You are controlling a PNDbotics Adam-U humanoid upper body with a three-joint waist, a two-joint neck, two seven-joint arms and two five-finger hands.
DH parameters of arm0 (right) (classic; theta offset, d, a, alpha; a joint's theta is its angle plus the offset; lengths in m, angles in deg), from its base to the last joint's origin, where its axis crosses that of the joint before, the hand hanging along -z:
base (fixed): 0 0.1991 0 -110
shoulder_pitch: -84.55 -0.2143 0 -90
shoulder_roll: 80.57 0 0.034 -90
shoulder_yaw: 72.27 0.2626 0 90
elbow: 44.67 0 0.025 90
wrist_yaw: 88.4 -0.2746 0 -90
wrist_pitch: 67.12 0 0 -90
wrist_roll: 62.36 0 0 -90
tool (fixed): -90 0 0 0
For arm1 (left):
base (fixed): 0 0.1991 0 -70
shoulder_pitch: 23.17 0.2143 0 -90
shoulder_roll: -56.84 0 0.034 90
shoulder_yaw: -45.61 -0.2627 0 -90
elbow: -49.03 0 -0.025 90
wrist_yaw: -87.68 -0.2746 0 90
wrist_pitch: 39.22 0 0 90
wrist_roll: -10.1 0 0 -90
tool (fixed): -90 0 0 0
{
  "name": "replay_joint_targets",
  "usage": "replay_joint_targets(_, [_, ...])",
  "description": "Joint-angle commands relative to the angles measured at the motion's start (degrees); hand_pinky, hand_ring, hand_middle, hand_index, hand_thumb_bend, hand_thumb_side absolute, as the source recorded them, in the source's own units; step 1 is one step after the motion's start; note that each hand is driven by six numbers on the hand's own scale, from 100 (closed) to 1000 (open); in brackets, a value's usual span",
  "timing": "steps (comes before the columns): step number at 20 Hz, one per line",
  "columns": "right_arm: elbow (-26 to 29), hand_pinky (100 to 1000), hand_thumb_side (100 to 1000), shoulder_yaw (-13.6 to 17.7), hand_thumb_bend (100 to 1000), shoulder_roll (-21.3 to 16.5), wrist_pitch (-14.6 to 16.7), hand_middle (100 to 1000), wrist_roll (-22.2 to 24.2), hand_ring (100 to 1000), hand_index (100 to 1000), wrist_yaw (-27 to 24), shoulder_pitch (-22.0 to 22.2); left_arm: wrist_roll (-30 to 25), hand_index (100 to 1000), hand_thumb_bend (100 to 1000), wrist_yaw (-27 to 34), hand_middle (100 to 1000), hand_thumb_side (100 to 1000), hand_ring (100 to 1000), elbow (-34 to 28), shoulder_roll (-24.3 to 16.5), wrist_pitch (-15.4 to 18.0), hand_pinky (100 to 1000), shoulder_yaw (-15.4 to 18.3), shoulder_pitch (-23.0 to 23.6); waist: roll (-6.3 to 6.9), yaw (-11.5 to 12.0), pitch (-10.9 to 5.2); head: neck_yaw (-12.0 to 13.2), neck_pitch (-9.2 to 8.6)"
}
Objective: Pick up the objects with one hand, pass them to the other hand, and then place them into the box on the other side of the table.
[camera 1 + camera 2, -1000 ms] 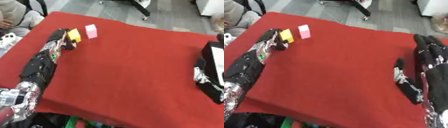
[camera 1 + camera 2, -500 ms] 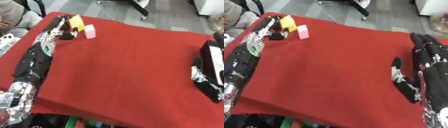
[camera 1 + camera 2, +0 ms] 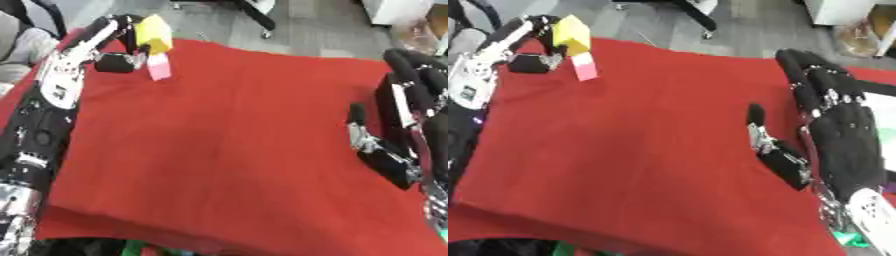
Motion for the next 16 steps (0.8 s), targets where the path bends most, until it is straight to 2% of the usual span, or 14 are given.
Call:
replay_joint_targets(1, [1.2, 821, 398, 0.1, 352, -0.7, 2.2, 854, 1.5, 844, 947, -0.5, -2.3, -6.6, 585, 100, 8.6, 399, 348, 425, -4.0, 1.1, -2.0, 649, -2.7, 0.1, 0.17, 0.0, -0.50, -1.1, -0.16])
replay_joint_targets(2, [1.2, 827, 425, -0.1, 415, -0.7, 2.8, 869, 2.0, 845, 953, -0.6, -3.1, -8.5, 584, 100, 10.8, 397, 292, 425, -4.9, 2.0, -3.0, 648, -3.7, 0.6, 0.17, 0.0, -0.47, -1.3, -0.16])
replay_joint_targets(3, [1.2, 831, 416, -0.2, 441, -0.7, 3.5, 876, 2.6, 847, 956, -0.9, -3.8, -10.4, 584, 100, 13.0, 400, 405, 425, -5.8, 2.8, -4.0, 648, -4.5, 1.0, 0.17, 0.1, -0.45, -1.5, -0.16])
replay_joint_targets(8, [1.2, 861, 418, -0.8, 521, -1.1, 6.5, 907, 5.2, 863, 970, -2.3, -6.3, -18.3, 587, 100, 19.4, 403, 458, 428, -9.3, 6.3, -8.6, 649, -8.1, 1.7, 0.10, 0.3, -0.36, -2.3, -0.16])
replay_joint_targets(12, [1.2, 880, 415, -1.7, 543, -1.7, 9.2, 921, 6.9, 875, 977, -3.7, -7.0, -19.3, 589, 100, 21.1, 406, 470, 430, -10.3, 7.8, -10.2, 651, -11.7, 0.8, 0.03, 0.3, -0.32, -2.6, -0.16])
replay_joint_targets(16, [1.2, 883, 411, -2.7, 545, -2.0, 11.6, 920, 8.0, 876, 977, -4.9, -7.7, -19.3, 592, 100, 21.7, 408, 475, 433, -9.5, 8.7, -10.2, 653, -15.5, -0.7, -0.02, 0.4, -0.29, -2.5, -0.16])
